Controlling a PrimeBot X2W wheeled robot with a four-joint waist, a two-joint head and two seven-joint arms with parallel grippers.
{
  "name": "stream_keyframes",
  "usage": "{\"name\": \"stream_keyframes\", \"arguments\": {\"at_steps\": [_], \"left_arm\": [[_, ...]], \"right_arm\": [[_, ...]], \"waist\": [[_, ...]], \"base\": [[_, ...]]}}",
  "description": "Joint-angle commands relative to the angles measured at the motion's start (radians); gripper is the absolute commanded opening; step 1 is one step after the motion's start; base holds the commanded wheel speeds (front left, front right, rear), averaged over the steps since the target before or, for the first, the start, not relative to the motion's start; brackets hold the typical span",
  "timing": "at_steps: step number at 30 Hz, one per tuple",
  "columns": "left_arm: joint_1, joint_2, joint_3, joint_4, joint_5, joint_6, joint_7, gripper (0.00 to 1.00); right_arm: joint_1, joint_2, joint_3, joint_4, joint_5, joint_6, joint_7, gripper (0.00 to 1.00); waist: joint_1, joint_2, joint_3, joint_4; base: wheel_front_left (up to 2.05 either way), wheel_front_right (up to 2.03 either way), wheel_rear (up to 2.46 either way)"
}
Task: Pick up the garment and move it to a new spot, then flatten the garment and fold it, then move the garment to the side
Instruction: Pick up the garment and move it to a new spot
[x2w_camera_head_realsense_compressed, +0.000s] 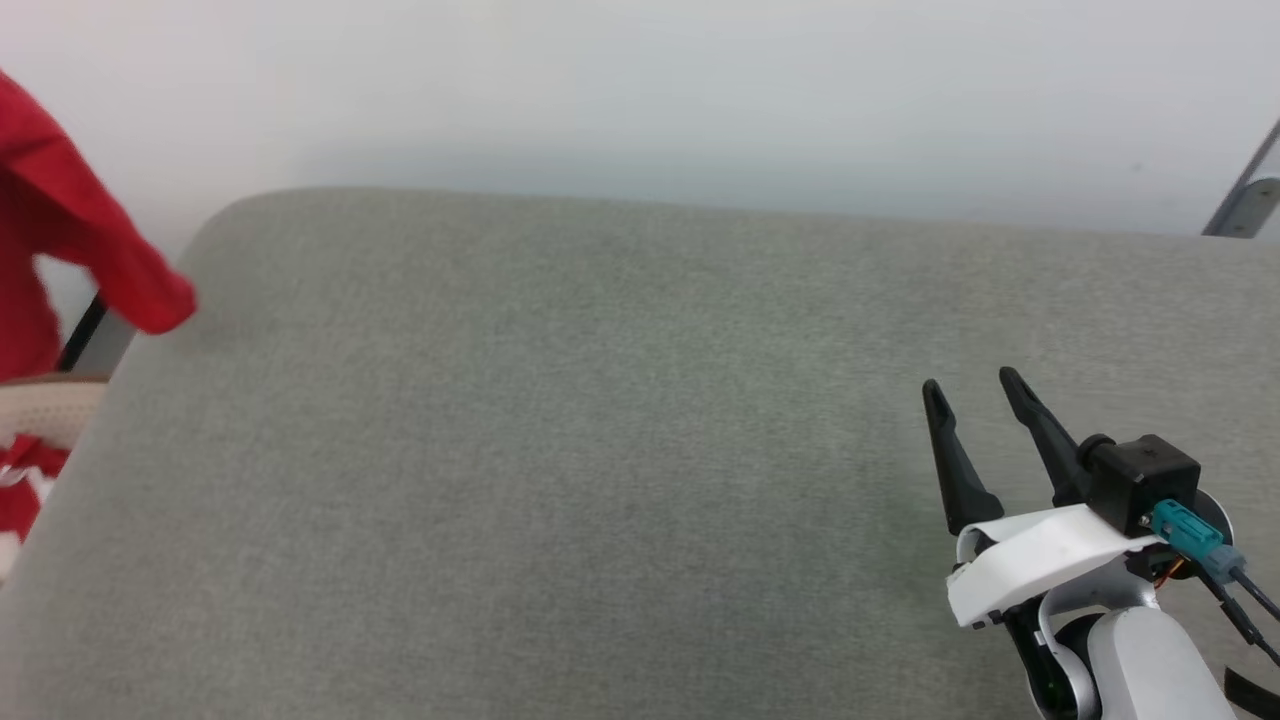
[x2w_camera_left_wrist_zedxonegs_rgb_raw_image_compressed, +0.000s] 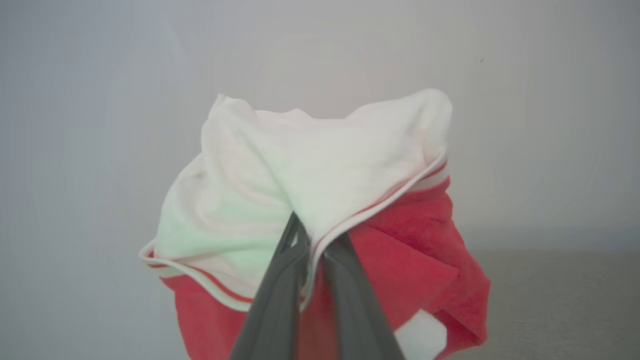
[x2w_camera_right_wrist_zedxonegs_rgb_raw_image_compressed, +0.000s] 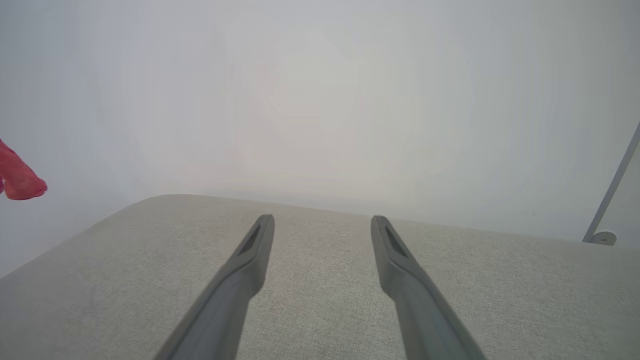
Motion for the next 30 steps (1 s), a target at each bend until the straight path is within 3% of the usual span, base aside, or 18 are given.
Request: {"name": "stream_keyframes", "arguments": {"at_steps": [1,11,16,23,30], "left_arm": [[0.029,0.010,0.013,-0.057,-0.022,0.017,0.026,0.00],[0.221,0.045,0.074,-0.468,-0.118,0.155,0.196,0.00],[0.267,0.041,0.073,-0.612,-0.131,0.200,0.239,0.00],[0.246,-0.015,0.003,-0.799,-0.118,0.244,0.312,0.00],[0.182,-0.115,-0.106,-0.895,-0.098,0.264,0.369,0.00]], "right_arm": [[0.010,0.001,-0.008,0.003,0.011,-0.001,-0.008,1.00],[-0.030,-0.018,-0.058,0.011,-0.019,-0.001,-0.032,1.00],[-0.054,-0.023,-0.079,0.013,-0.031,-0.001,-0.041,1.00],[-0.091,-0.026,-0.108,0.036,-0.040,-0.001,-0.065,1.00],[-0.113,-0.018,-0.144,0.064,-0.043,-0.001,-0.097,1.00]], "waist": [[0.0000,-0.0001,-0.020,-0.026],[0.0000,-0.0001,0.004,-0.120],[0.0000,-0.0001,0.029,-0.170],[0.0000,-0.0001,0.067,-0.254],[0.0000,-0.0001,0.108,-0.323]], "base": [[0.00,0.00,0.00],[0.00,0.00,0.00],[0.00,0.00,0.00],[0.00,0.00,0.00],[0.00,0.00,0.00]]}}
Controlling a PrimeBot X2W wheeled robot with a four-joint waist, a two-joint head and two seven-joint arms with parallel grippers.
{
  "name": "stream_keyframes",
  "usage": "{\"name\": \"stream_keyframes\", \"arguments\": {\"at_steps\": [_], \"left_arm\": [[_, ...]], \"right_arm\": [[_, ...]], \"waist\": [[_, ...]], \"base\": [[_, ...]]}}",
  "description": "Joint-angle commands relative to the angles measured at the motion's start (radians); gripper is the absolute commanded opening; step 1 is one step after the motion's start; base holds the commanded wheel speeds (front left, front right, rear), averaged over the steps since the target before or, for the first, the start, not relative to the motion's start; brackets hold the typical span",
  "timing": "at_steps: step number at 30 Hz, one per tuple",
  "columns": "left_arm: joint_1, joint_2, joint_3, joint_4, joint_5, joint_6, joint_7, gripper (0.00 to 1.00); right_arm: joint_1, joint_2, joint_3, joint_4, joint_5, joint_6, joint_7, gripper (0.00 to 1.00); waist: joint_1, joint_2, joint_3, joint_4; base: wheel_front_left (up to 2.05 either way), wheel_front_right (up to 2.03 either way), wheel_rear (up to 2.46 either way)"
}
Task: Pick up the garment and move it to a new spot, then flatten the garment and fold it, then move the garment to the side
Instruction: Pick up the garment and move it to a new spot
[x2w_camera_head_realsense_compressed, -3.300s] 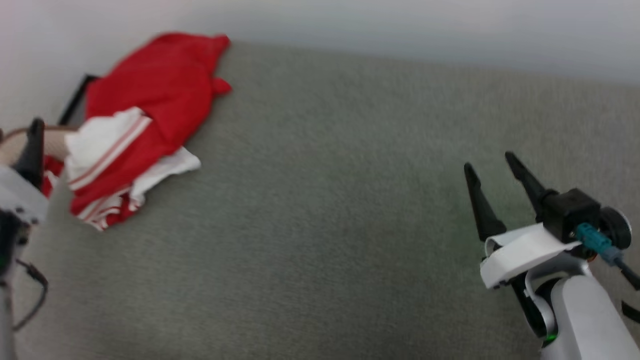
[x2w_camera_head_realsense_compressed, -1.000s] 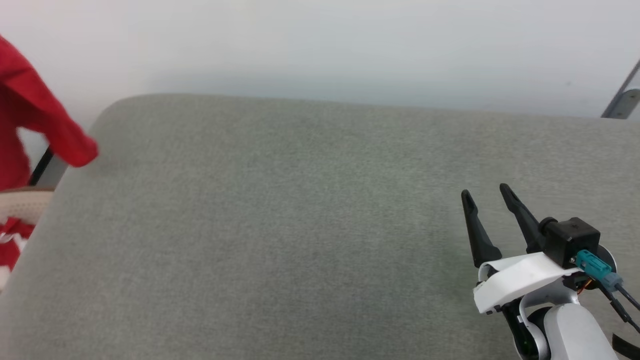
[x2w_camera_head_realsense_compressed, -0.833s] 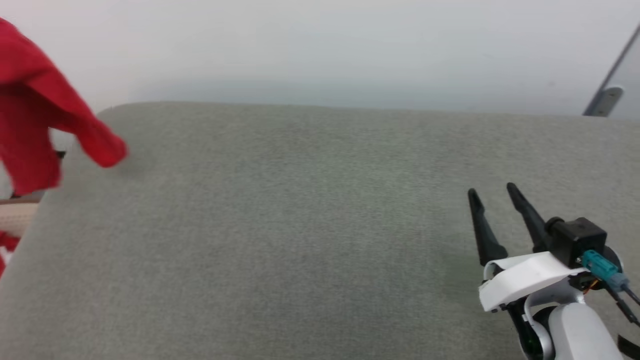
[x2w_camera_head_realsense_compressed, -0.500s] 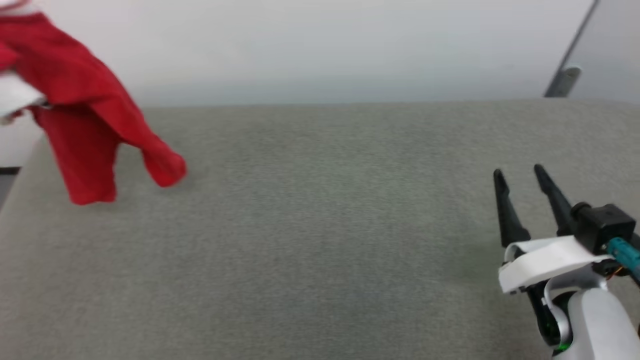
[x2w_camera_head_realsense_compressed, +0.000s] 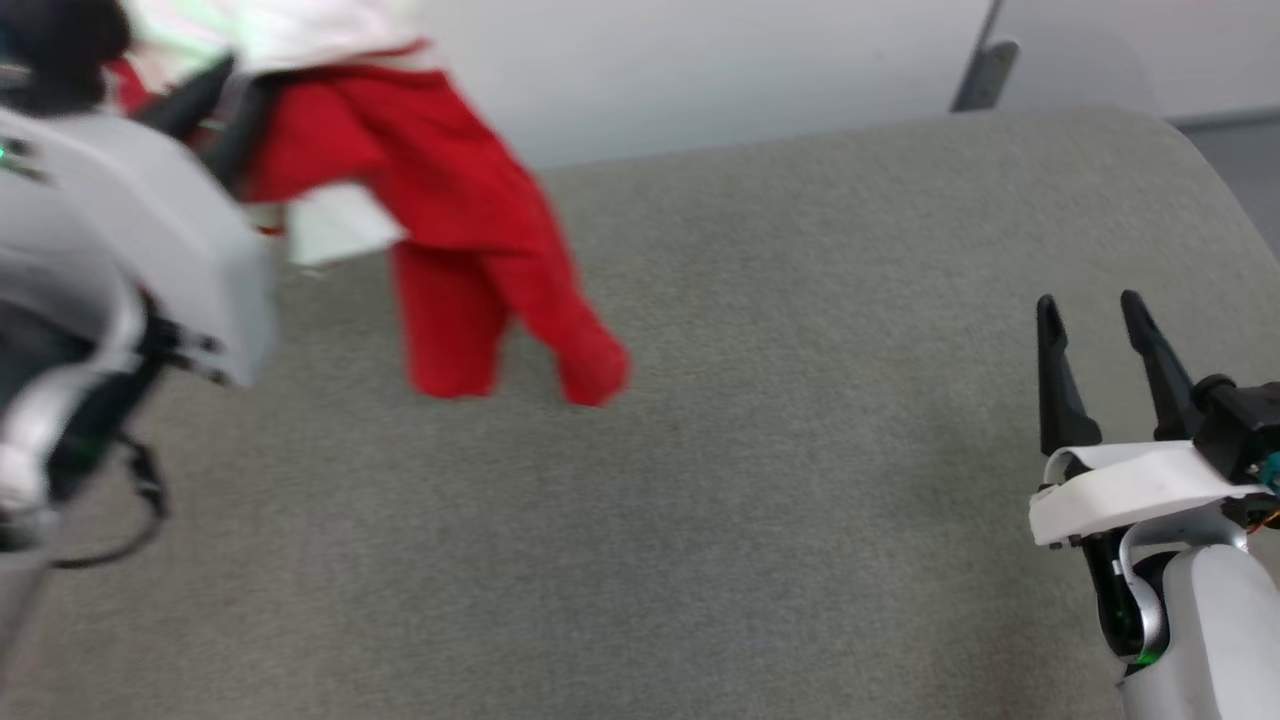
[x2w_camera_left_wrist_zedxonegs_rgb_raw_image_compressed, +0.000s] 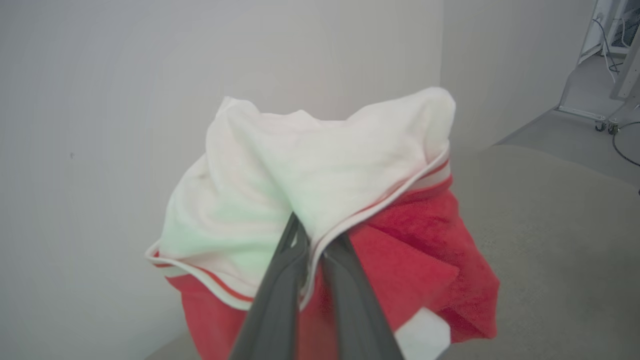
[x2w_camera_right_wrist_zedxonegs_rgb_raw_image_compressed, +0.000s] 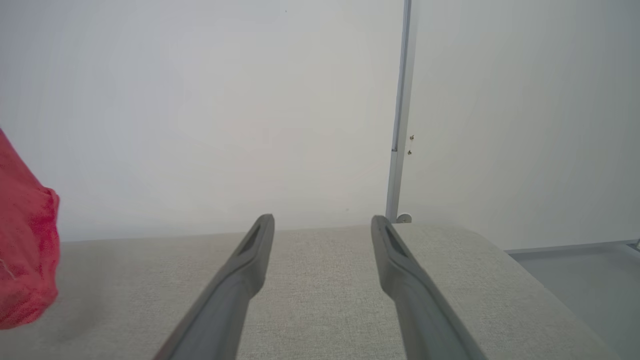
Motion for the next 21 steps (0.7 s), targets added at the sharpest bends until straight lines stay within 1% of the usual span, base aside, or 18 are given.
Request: {"name": "stream_keyframes", "arguments": {"at_steps": [1,4,10,13,21], "left_arm": [[-0.006,-0.013,-0.015,-0.004,0.010,0.004,0.005,0.00],[0.000,-0.061,-0.063,-0.004,0.019,0.008,0.005,0.00],[0.088,-0.119,-0.135,0.052,0.019,0.013,-0.027,0.00],[0.145,-0.139,-0.163,0.102,0.012,0.007,-0.053,0.00],[0.248,-0.188,-0.237,0.269,-0.006,-0.034,-0.112,0.00]], "right_arm": [[-0.009,0.005,-0.006,0.002,-0.006,-0.001,-0.009,1.00],[-0.011,0.010,-0.020,0.011,-0.006,-0.001,-0.020,1.00],[-0.009,0.020,-0.028,0.038,-0.003,-0.001,-0.041,1.00],[-0.006,0.024,-0.023,0.052,0.001,-0.001,-0.048,1.00],[-0.012,0.031,0.013,0.092,0.014,-0.001,-0.059,1.00]], "waist": [[0.0000,0.0000,0.040,-0.042],[0.0000,0.0000,0.060,-0.057],[0.0000,0.0000,0.093,-0.070],[0.0000,0.0000,0.104,-0.072],[0.0000,0.0000,0.119,-0.069]], "base": [[0.00,0.00,0.00],[0.00,0.00,0.00],[0.00,0.00,0.00],[0.00,0.00,0.00],[0.00,0.00,0.00]]}}
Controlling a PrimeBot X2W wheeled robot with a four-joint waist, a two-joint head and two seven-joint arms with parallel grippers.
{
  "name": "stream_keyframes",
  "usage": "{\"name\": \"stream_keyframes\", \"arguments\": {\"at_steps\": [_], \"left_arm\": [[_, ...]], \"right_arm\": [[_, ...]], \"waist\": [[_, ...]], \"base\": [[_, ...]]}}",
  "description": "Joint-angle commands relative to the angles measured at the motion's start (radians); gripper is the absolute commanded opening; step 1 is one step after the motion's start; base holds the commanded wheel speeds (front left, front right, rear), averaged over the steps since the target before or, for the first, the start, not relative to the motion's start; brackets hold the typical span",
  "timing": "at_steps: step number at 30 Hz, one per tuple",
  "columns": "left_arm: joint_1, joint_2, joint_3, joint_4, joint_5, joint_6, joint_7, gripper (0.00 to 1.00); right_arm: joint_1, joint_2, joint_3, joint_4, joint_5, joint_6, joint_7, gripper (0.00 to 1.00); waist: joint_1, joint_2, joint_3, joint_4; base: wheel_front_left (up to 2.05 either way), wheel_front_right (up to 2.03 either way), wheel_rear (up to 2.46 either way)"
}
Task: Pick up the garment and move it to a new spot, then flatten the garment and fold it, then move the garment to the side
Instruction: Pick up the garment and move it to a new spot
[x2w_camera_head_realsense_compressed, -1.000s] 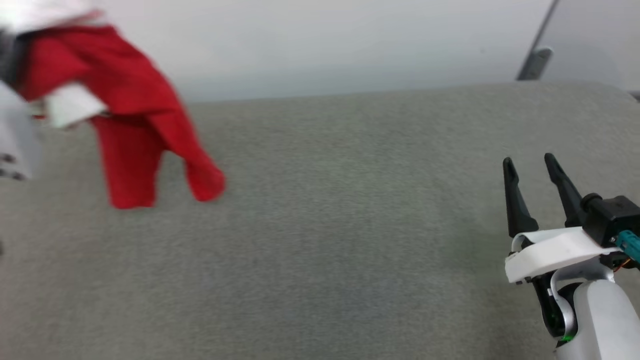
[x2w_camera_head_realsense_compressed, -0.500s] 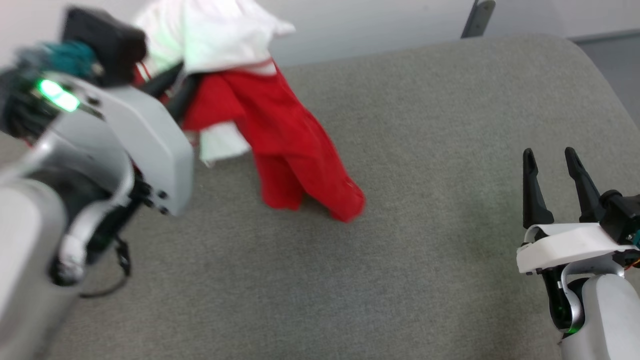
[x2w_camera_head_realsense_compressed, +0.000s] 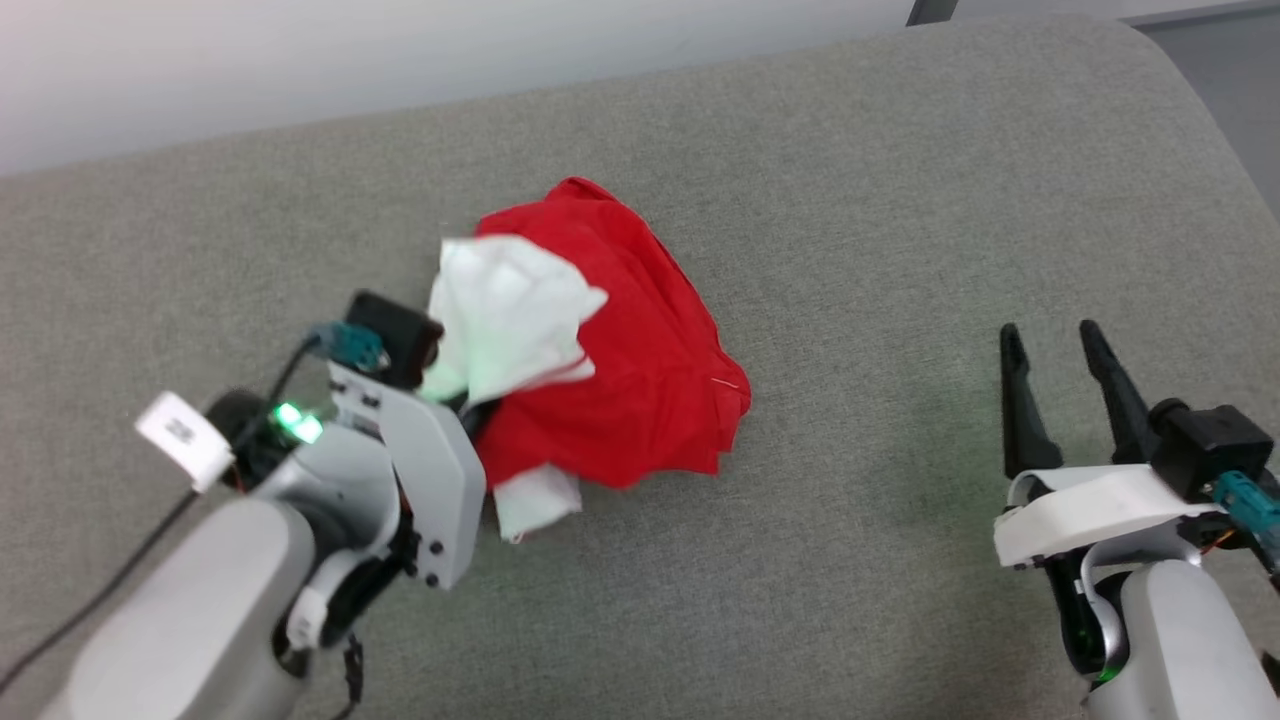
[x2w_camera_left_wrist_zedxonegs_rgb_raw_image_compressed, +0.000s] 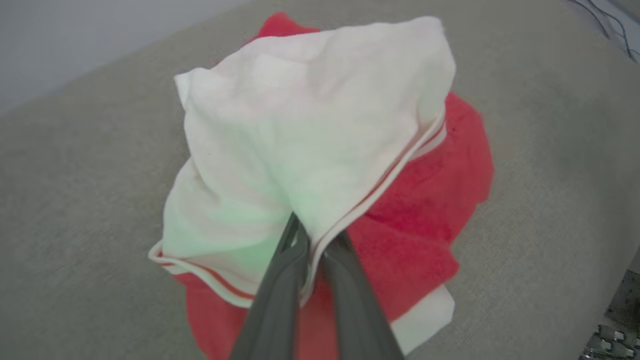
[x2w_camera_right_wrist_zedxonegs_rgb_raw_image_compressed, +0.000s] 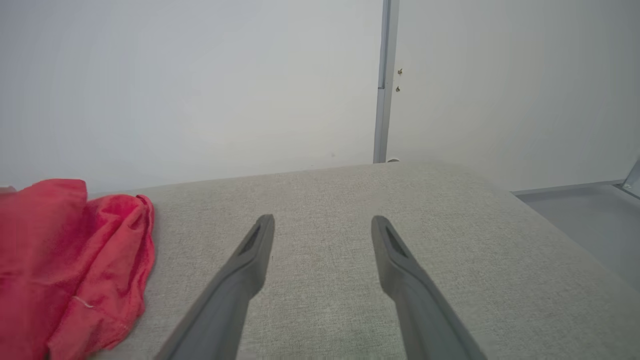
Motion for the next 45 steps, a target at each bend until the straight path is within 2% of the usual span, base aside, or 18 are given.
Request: {"name": "stream_keyframes", "arguments": {"at_steps": [1,7,9,10,12,14,15,16,21,24,33,41,45], "left_arm": [[0.018,-0.012,-0.009,0.026,-0.009,-0.011,-0.010,0.00],[0.043,-0.056,-0.053,0.180,-0.015,-0.054,-0.044,0.00],[0.050,-0.071,-0.065,0.234,-0.024,-0.066,-0.048,0.08],[0.049,-0.078,-0.072,0.259,-0.024,-0.073,-0.048,0.17],[0.046,-0.099,-0.086,0.307,-0.031,-0.091,-0.053,0.45],[0.040,-0.116,-0.100,0.345,-0.035,-0.115,-0.058,0.51],[0.036,-0.122,-0.103,0.360,-0.040,-0.126,-0.062,0.91],[0.032,-0.128,-0.103,0.374,-0.046,-0.133,-0.064,1.00],[0.007,-0.124,-0.090,0.381,-0.059,-0.160,-0.081,1.00],[0.011,-0.110,-0.069,0.348,-0.072,-0.157,-0.101,1.00],[0.093,-0.020,0.019,0.165,-0.081,-0.098,-0.187,1.00],[0.215,0.058,0.141,0.071,-0.094,-0.036,-0.355,1.00],[0.291,0.081,0.199,0.056,-0.111,-0.026,-0.450,1.00]], "right_arm": [[-0.008,0.002,0.006,0.004,0.005,-0.001,-0.004,1.00],[-0.014,0.004,0.033,0.025,0.016,-0.001,-0.008,1.00],[-0.014,0.003,0.039,0.031,0.017,-0.001,-0.008,1.00],[-0.013,0.004,0.041,0.033,0.019,-0.001,-0.009,1.00],[-0.013,0.004,0.045,0.039,0.021,-0.001,-0.009,1.00],[-0.011,0.004,0.049,0.044,0.021,-0.001,-0.010,1.00],[-0.010,0.004,0.052,0.046,0.021,-0.001,-0.009,1.00],[-0.009,0.004,0.053,0.047,0.021,-0.001,-0.010,1.00],[0.003,0.004,0.049,0.054,0.007,-0.001,-0.010,1.00],[0.018,0.001,0.047,0.057,0.005,-0.001,-0.010,1.00],[0.052,-0.018,0.049,0.055,0.013,-0.001,0.001,1.00],[0.070,-0.028,0.055,0.050,0.025,-0.001,0.012,1.00],[0.083,-0.031,0.053,0.049,0.027,-0.001,0.015,1.00]], "waist": [[0.0000,0.0000,0.000,0.000],[0.0000,0.0000,-0.012,0.000],[0.0000,0.0000,-0.019,0.002],[0.0000,0.0000,-0.023,0.004],[0.0000,0.0000,-0.032,0.011],[0.0000,0.0000,-0.042,0.017],[0.0000,0.0000,-0.048,0.020],[0.0000,0.0000,-0.054,0.023],[0.0000,0.0000,-0.093,0.045],[0.0000,0.0000,-0.123,0.062],[0.0000,0.0000,-0.207,0.124],[0.0000,0.0000,-0.257,0.172],[0.0000,0.0000,-0.274,0.189]], "base": [[0.00,0.00,0.00],[0.00,0.00,0.00],[0.00,0.00,0.00],[0.00,0.00,0.00],[0.00,0.00,0.00],[0.00,0.00,0.00],[0.00,0.00,0.00],[0.00,0.00,0.00],[0.00,0.00,0.00],[0.00,0.00,0.00],[0.00,0.00,0.00],[0.00,0.00,0.00],[0.00,0.00,0.00]]}}
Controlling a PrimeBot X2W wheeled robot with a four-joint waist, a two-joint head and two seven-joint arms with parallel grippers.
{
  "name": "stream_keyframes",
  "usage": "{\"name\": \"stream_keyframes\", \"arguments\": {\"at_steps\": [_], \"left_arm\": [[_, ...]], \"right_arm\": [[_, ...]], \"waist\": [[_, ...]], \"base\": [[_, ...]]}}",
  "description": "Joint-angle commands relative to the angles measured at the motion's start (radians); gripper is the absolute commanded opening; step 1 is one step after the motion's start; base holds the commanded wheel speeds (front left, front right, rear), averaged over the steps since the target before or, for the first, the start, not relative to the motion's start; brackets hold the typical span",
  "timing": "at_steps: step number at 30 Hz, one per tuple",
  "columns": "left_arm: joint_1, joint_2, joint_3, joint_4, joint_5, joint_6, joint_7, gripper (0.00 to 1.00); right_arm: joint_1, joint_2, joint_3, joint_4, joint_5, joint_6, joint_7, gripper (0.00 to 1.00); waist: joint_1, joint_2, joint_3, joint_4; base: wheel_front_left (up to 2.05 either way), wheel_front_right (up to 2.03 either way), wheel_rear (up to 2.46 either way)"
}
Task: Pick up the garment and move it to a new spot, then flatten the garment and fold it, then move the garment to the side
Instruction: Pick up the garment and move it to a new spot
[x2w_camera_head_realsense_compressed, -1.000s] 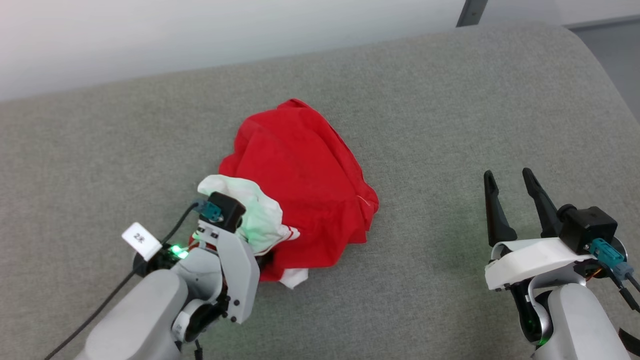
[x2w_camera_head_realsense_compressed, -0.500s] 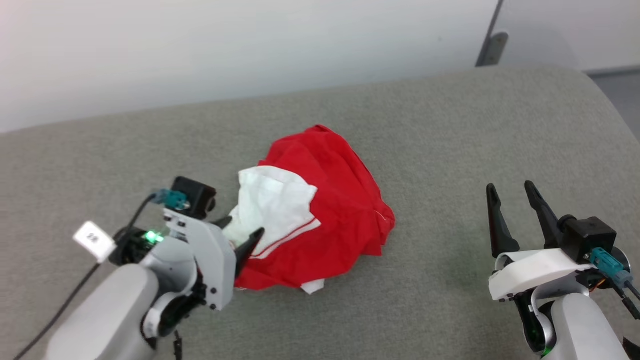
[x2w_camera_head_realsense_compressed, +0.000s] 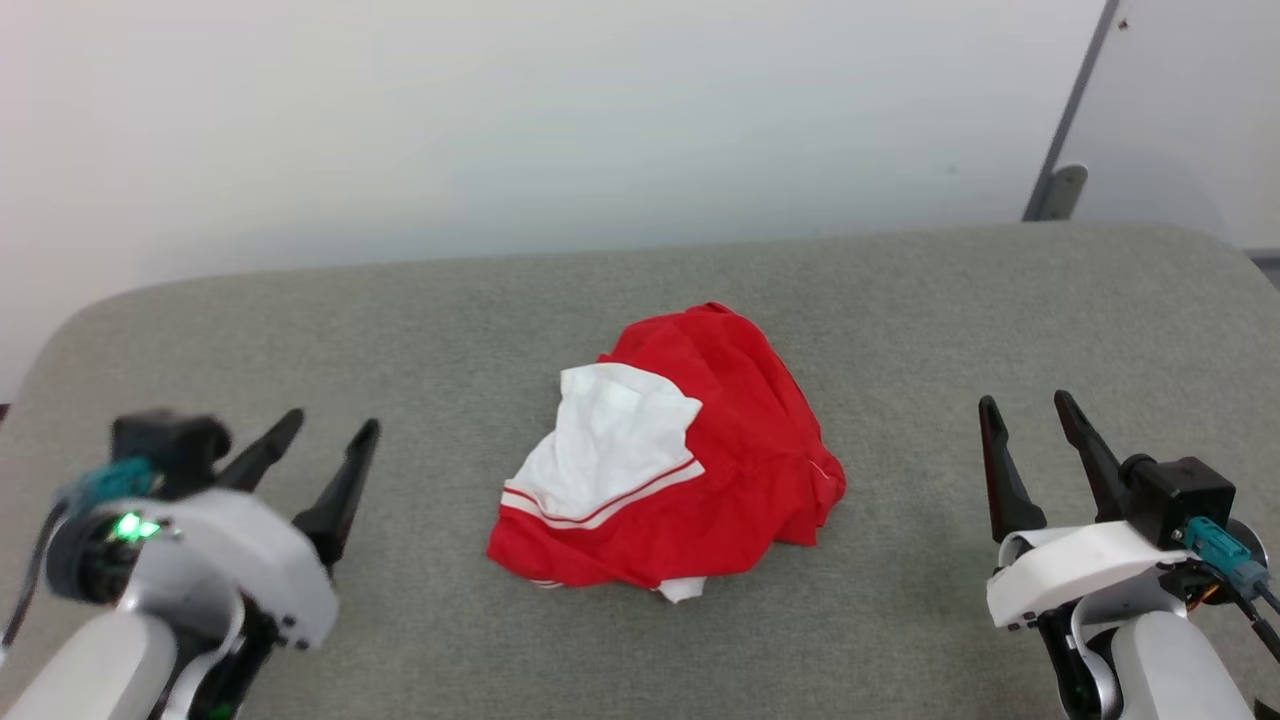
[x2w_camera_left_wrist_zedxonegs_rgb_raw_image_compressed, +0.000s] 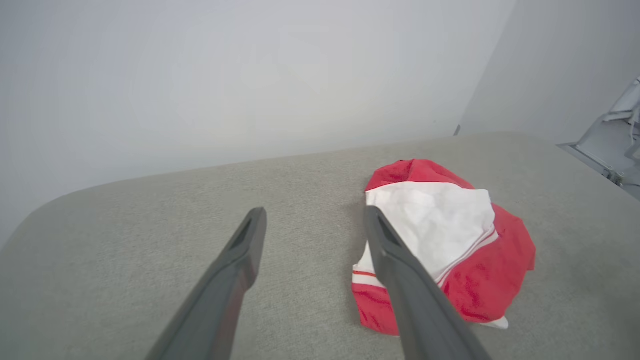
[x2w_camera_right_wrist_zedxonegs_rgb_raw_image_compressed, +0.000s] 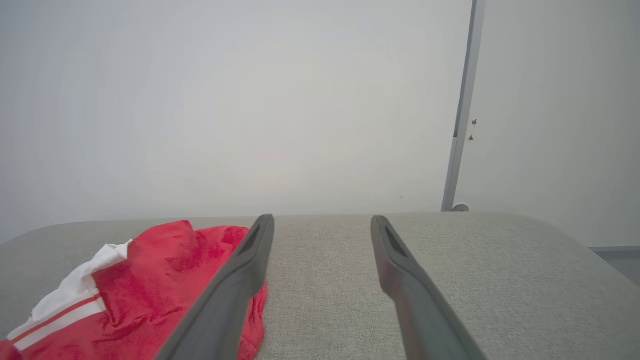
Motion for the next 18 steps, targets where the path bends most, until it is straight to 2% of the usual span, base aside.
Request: {"name": "stream_keyframes", "arguments": {"at_steps": [1,10,18], "left_arm": [[0.040,0.009,0.017,-0.010,-0.005,0.001,-0.041,1.00],[0.197,0.030,0.122,-0.016,-0.044,0.017,-0.207,1.00],[0.315,0.022,0.192,0.015,-0.088,0.001,-0.326,1.00]], "right_arm": [[0.022,-0.004,-0.001,-0.001,0.008,-0.001,0.003,1.00],[0.047,-0.019,-0.013,0.000,0.019,-0.001,0.000,1.00],[0.078,-0.020,-0.036,-0.002,0.017,-0.001,-0.002,1.00]], "waist": [[0.0000,0.0000,-0.025,0.023],[0.0000,0.0000,-0.058,0.052],[0.0000,0.0000,-0.077,0.086]], "base": [[0.00,0.00,0.00],[0.00,0.00,0.00],[0.00,0.00,0.00]]}}
